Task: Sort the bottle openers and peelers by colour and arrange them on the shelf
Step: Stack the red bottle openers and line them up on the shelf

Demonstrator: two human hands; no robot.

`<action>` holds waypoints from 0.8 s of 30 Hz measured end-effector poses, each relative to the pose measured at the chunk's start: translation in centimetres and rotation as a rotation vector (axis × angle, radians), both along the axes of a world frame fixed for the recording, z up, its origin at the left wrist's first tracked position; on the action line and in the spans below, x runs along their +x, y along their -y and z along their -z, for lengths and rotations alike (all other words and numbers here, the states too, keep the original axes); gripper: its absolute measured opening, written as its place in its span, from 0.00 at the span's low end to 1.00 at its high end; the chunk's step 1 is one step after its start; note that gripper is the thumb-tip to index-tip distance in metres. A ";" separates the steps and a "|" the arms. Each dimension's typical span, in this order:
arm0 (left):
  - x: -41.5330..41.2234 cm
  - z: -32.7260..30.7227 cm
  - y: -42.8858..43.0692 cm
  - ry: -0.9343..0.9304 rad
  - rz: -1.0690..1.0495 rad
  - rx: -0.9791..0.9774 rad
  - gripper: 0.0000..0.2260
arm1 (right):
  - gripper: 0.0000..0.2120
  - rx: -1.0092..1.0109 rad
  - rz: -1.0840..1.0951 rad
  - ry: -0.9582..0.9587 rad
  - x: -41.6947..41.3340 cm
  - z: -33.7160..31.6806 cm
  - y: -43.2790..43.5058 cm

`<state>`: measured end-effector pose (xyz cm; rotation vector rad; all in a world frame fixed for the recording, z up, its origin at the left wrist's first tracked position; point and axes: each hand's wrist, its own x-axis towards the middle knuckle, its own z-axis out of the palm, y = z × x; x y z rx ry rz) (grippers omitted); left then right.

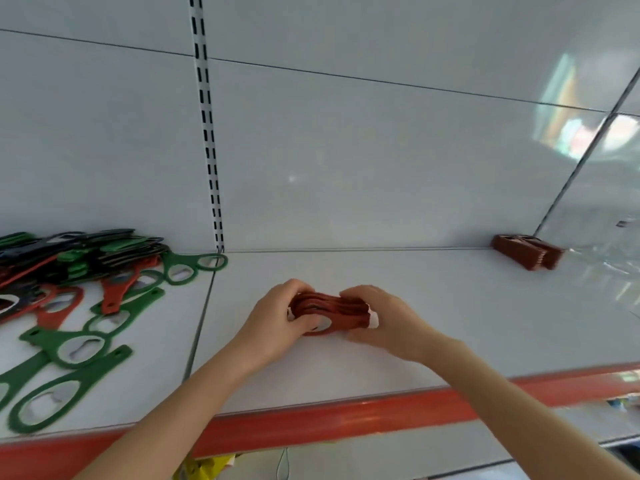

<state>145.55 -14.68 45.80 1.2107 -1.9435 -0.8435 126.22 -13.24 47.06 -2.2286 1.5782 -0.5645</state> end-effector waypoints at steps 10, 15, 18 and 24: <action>-3.6 0.9 -1.6 -0.045 -0.121 -0.007 0.27 | 0.30 0.124 0.248 0.443 2.4 2.0 -0.9; -3.1 1.4 -1.2 0.028 -0.120 -0.046 0.26 | 0.27 0.040 0.258 0.397 2.1 2.0 -0.1; -3.4 1.6 -1.2 0.087 -0.110 0.017 0.26 | 0.24 0.073 0.270 0.320 2.0 2.5 -0.2; -3.1 1.4 -0.6 0.031 -0.099 0.115 0.21 | 0.26 0.104 0.327 0.424 1.8 2.1 0.0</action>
